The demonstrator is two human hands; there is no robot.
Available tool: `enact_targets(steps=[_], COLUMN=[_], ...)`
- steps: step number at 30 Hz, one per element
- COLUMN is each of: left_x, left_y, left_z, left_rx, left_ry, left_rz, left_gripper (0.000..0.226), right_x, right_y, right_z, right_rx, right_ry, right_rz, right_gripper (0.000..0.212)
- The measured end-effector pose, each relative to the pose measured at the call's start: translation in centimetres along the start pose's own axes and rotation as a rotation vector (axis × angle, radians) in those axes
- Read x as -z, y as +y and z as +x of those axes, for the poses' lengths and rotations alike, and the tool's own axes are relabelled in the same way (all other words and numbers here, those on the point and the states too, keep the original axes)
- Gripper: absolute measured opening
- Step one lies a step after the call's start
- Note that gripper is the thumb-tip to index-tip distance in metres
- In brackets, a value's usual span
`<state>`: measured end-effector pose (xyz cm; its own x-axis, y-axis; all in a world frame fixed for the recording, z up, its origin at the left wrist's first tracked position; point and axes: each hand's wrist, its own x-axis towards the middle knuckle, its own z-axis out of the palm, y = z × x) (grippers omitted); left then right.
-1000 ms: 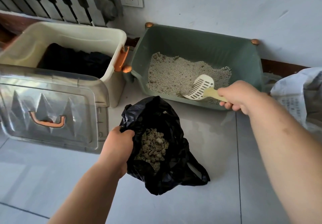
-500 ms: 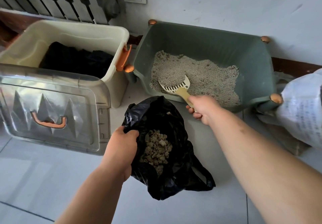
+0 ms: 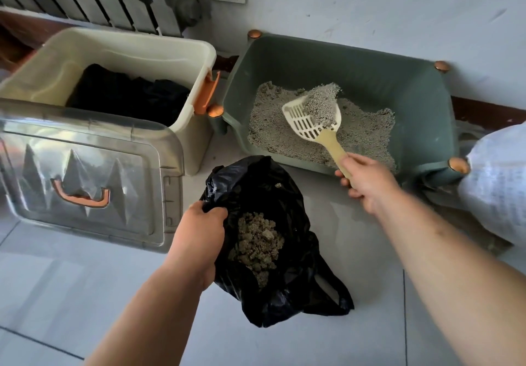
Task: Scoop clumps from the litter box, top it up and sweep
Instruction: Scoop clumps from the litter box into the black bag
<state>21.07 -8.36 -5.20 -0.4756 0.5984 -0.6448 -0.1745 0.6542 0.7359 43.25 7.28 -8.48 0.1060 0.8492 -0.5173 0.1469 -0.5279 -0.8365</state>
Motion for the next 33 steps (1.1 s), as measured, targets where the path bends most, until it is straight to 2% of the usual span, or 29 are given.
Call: enact_targets(steps=[3, 7, 12, 16, 20, 25, 33], left_x=[-0.3, -0.6, 0.0, 1.4, 1.7, 0.9, 0.8], left_y=[0.3, 0.0, -1.1, -1.8, -1.7, -1.5, -1.8], left_z=[-0.3, -1.0, -2.1, -2.8, -3.7, -4.8, -5.0], left_rx=[-0.031, 0.014, -0.039, 0.07, 0.067, 0.09, 0.117], left_ry=[0.015, 0.009, 0.023, 0.024, 0.04, 0.038, 0.062], left_rz=[0.027, -0.014, 0.122, -0.027, -0.072, -0.096, -0.117], left_gripper=[0.011, 0.02, 0.008, 0.013, 0.021, 0.013, 0.014], right_x=[0.7, 2.1, 3.6, 3.7, 3.0, 1.9, -1.7], right_y=[-2.3, -5.8, -9.4, -11.1, -12.2, -11.2, -4.7], right_z=[0.7, 1.8, 2.9, 3.2, 3.3, 3.8, 5.7], right_rx=[0.065, 0.083, 0.081, 0.031, -0.029, -0.045, -0.051], right_ry=[-0.012, -0.107, -0.163, -0.163, -0.172, -0.174, -0.217], right_rz=[-0.219, -0.438, -0.706, -0.872, -0.979, -0.981, -0.639], right_gripper=[0.028, 0.021, 0.019, 0.022, 0.019, 0.015, 0.017])
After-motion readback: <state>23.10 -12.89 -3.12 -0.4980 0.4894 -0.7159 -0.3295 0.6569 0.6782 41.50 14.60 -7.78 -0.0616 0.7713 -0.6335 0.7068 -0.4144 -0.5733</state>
